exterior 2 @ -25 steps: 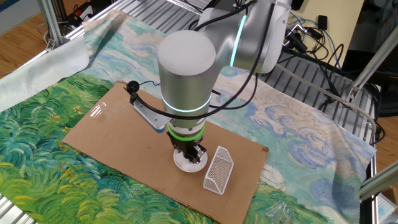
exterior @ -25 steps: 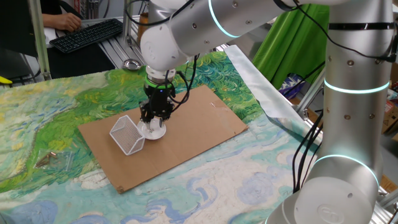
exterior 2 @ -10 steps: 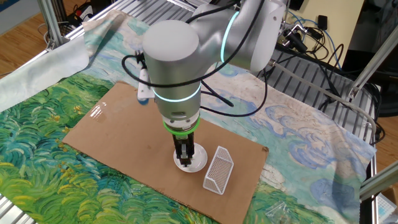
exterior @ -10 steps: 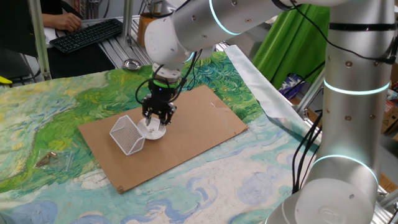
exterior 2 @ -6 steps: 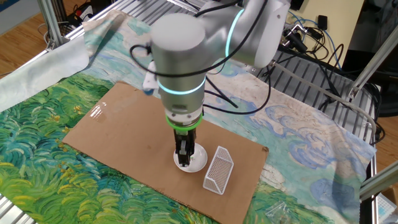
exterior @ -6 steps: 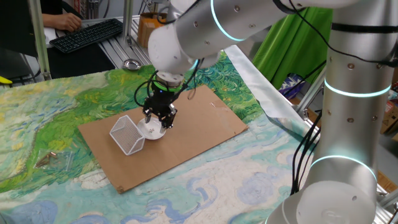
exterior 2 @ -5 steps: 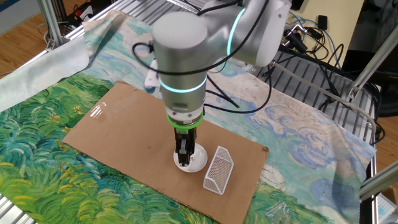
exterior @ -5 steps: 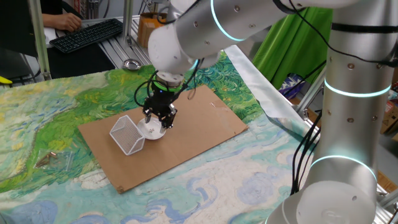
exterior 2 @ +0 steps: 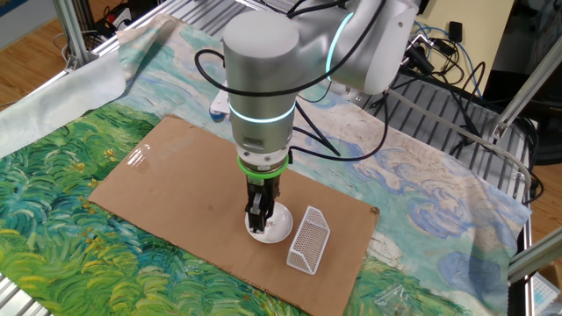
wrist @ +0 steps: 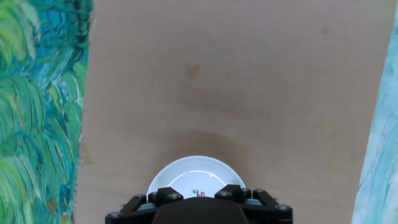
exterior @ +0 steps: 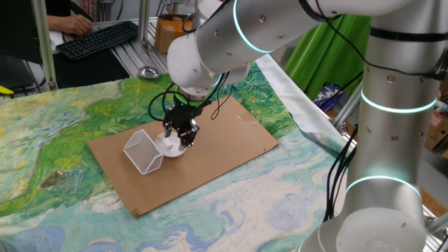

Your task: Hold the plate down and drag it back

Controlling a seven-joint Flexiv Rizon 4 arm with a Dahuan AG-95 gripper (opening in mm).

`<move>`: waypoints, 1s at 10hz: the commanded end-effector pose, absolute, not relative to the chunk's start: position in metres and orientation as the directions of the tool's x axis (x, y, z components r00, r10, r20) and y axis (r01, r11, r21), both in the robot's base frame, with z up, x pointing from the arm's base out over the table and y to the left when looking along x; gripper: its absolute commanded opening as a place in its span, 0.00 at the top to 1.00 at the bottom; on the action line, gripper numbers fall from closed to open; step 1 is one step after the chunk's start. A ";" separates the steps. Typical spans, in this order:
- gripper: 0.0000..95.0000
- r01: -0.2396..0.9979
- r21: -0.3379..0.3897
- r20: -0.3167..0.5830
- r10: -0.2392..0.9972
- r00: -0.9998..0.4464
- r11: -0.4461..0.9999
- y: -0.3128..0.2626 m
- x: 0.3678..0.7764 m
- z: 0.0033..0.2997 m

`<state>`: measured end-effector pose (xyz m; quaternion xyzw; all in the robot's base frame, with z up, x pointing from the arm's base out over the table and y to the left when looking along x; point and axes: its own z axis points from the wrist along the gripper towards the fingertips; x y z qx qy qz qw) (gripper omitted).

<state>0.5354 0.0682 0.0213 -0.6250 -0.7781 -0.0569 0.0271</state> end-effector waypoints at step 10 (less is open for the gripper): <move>0.40 0.982 0.041 0.066 0.980 -0.187 0.185 0.072 0.537 0.016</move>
